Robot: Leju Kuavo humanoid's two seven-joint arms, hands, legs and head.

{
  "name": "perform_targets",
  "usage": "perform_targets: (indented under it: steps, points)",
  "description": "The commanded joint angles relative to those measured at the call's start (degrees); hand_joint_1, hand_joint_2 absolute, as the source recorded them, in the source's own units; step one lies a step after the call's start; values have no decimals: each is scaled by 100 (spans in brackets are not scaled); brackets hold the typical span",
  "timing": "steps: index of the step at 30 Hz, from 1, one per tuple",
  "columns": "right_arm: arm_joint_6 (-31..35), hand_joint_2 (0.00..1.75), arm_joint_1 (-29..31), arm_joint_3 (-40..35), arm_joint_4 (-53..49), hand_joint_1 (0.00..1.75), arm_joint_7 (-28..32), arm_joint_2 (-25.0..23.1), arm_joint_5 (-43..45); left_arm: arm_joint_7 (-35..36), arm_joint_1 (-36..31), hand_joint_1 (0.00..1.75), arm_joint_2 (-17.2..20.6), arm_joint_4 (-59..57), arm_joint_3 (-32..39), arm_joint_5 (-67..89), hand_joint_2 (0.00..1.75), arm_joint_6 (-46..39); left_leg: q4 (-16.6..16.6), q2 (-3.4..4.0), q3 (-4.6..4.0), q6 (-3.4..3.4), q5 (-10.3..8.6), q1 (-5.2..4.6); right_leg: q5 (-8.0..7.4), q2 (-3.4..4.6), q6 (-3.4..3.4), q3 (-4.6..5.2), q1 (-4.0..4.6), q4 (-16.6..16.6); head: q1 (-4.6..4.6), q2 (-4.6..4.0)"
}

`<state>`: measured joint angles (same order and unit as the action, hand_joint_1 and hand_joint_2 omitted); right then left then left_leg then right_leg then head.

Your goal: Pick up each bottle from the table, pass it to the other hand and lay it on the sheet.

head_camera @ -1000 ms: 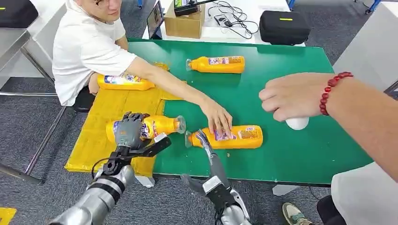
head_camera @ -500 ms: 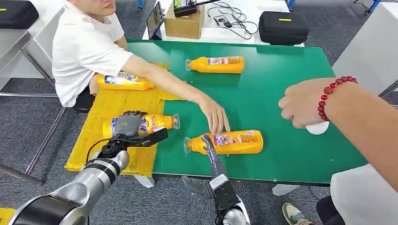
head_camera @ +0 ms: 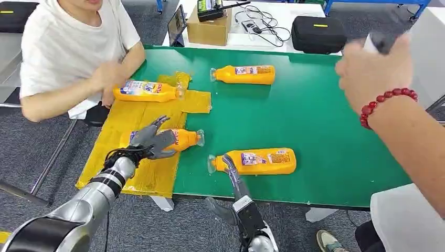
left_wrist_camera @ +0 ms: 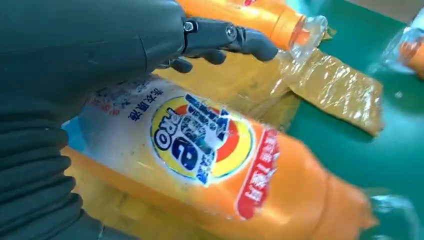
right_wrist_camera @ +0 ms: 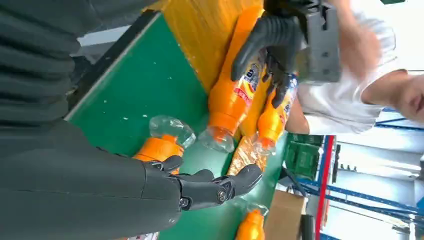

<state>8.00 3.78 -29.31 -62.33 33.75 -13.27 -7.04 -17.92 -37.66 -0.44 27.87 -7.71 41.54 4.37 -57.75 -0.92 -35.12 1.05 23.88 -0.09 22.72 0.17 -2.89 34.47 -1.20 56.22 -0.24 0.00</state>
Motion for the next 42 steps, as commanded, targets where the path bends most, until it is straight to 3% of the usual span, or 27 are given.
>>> perform_targets:
  steps: [1,3,5,8,13,18,20,21,22,23,25,26,27,29,31,33,36,40,42]
  points:
    - [24,0,166,37,445,0,21,76,-12,-1299,1012,0,-580,1545,790,-2083,175,-833,8,8,13,-2,2,-1,1,3,5,-10,0,-7,4,0]
    - [63,0,218,-54,495,0,16,160,-5,-881,1259,0,-594,2408,588,-2931,175,-557,12,4,19,-3,5,3,4,-5,11,-20,5,-16,0,0]
    - [84,0,209,-130,481,0,74,193,-92,-1257,1392,0,-575,3223,650,-3871,175,-608,0,2,-6,-2,3,5,2,-6,5,8,6,-5,2,0]
    - [180,0,113,-92,363,0,26,222,-160,-1059,1513,0,-429,4465,701,-4877,175,-429,-10,12,-18,-5,15,12,9,1,10,17,14,-1,6,0]
    - [195,0,155,91,392,0,20,235,-151,-1031,1637,0,-174,5100,522,-5033,175,-242,-7,23,-27,-10,17,12,9,8,13,34,15,1,2,0]
    - [203,0,154,132,369,0,24,254,-201,-1062,1716,0,-213,5393,455,-5053,175,-182,-4,21,-37,-6,11,12,4,11,8,43,12,0,2,0]
    - [553,0,175,71,356,0,116,312,-572,-1199,1770,0,-297,5585,410,-5010,175,-337,-6,18,-35,-9,14,13,7,5,10,39,13,-1,4,0]
    - [1430,0,242,-46,417,0,161,452,-1368,-1136,1824,0,-428,5717,396,-5008,175,-551,-5,14,-41,-9,10,13,5,2,9,45,12,-1,2,0]
    - [1404,175,253,-20,451,0,175,491,-1365,-1109,1866,0,-466,5807,308,-4952,175,-646,-6,15,-31,-11,16,16,10,1,13,35,15,-2,4,0]
    - [2668,175,381,-78,681,0,-186,688,-2595,-1163,1977,0,-651,5927,314,-4960,175,-978,-4,7,-37,-8,11,13,8,-4,9,39,12,-4,7,0]
    - [3132,175,448,69,783,0,-406,849,-3068,-1111,2298,0,-839,6214,201,-5172,175,-1218,-2,6,-32,-7,12,13,8,-6,9,32,12,-8,2,0]
    - [3200,175,327,605,577,0,-686,852,-3692,-567,2627,0,-940,6373,107,-5863,175,-1054,3,7,-32,-4,9,8,5,-4,4,34,7,-13,2,0]
    - [3200,175,230,972,392,0,-751,894,-4090,-551,2978,0,-944,6488,-49,-5954,175,-1109,4,4,-22,-4,13,8,9,-9,6,20,9,-16,4,0]
    - [3200,175,104,1671,-114,0,-934,831,-5204,-930,3385,0,-1005,6626,-165,-5845,175,-1378,6,7,-11,-3,19,5,13,-7,7,8,7,-22,2,0]
    - [3200,175,139,1887,-197,0,-979,846,-5425,-920,3705,0,-1002,6752,-263,-5933,175,-1350,7,11,-30,0,14,-9,9,0,3,35,-7,-14,4,0]
    - [3200,175,166,2177,-381,0,-1391,843,-6238,-1156,3886,0,-995,6816,-322,-5507,175,-1629,1,20,-34,0,21,-6,8,7,4,40,-3,-13,0,0]
    - [3200,175,483,2036,168,0,-1759,1034,-6363,-1206,4082,0,-1015,6888,-370,-5396,175,-1719,0,13,-44,8,20,-10,8,-2,0,51,-6,-11,4,0]
    - [3200,175,573,1971,242,0,-1816,1091,-6297,-1208,4136,0,-1028,6911,-387,-5394,175,-1728,-2,21,-44,5,26,-6,5,6,0,50,-2,-13,0,0]
    - [2864,175,764,1710,683,0,-2061,1170,-6040,-1019,4168,0,-1046,6908,-410,-5413,175,-1697,-3,18,-38,3,28,-4,9,2,3,43,1,-13,4,0]
